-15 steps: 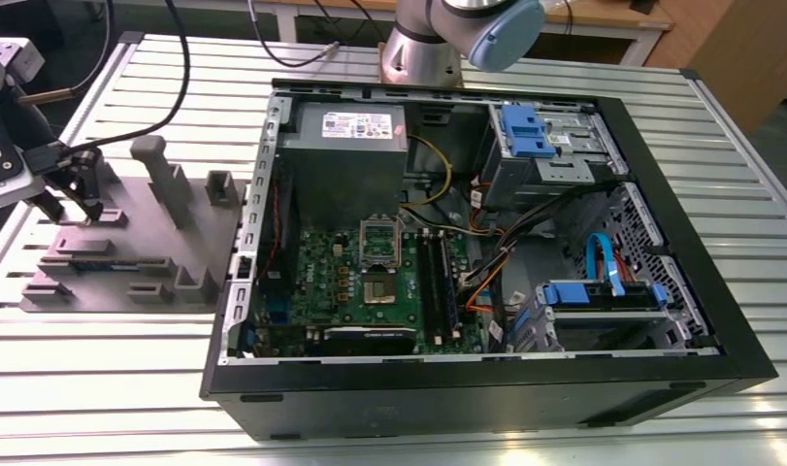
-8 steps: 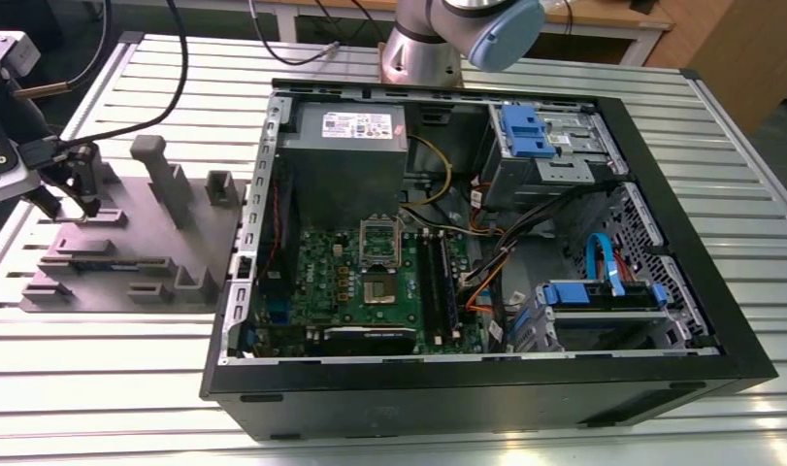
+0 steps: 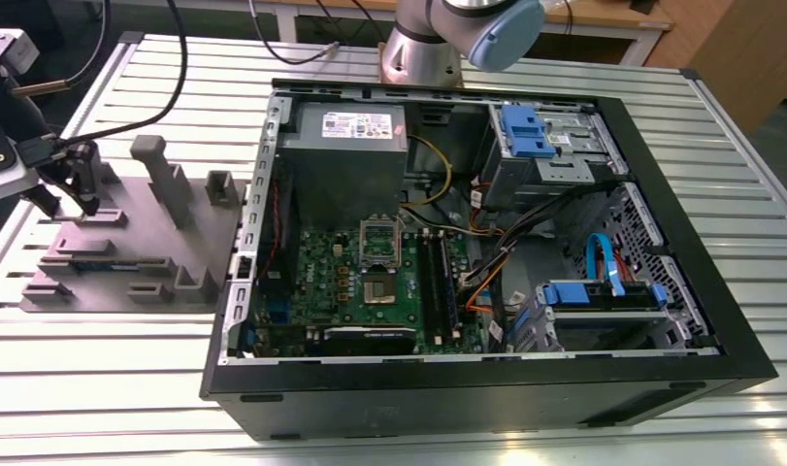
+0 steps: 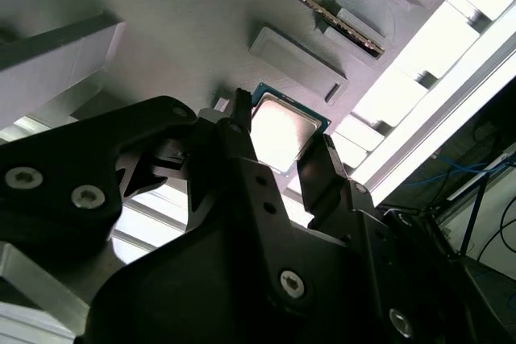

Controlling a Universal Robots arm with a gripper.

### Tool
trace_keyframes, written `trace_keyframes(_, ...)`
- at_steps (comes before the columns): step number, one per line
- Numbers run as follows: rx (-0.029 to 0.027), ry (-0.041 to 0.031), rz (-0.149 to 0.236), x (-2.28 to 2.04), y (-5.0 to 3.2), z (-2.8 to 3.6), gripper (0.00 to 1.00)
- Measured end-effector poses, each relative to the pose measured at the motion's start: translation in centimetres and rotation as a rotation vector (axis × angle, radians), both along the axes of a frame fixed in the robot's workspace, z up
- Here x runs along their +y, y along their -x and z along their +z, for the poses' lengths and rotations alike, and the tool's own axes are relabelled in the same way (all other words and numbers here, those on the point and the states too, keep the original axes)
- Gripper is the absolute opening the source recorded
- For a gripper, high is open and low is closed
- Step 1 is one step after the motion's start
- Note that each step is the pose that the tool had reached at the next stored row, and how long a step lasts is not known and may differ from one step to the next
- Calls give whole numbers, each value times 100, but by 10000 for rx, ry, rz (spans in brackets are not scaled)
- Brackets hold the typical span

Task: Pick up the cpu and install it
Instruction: 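Pick up the cpu and move it towards the insertion slot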

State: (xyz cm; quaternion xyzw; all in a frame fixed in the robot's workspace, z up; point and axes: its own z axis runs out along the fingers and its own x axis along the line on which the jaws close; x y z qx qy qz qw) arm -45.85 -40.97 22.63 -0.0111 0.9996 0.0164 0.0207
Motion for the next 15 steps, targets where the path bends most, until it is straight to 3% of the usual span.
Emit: trace_keyframes(15, 0, 0, 0, 0, 0, 40, 47)
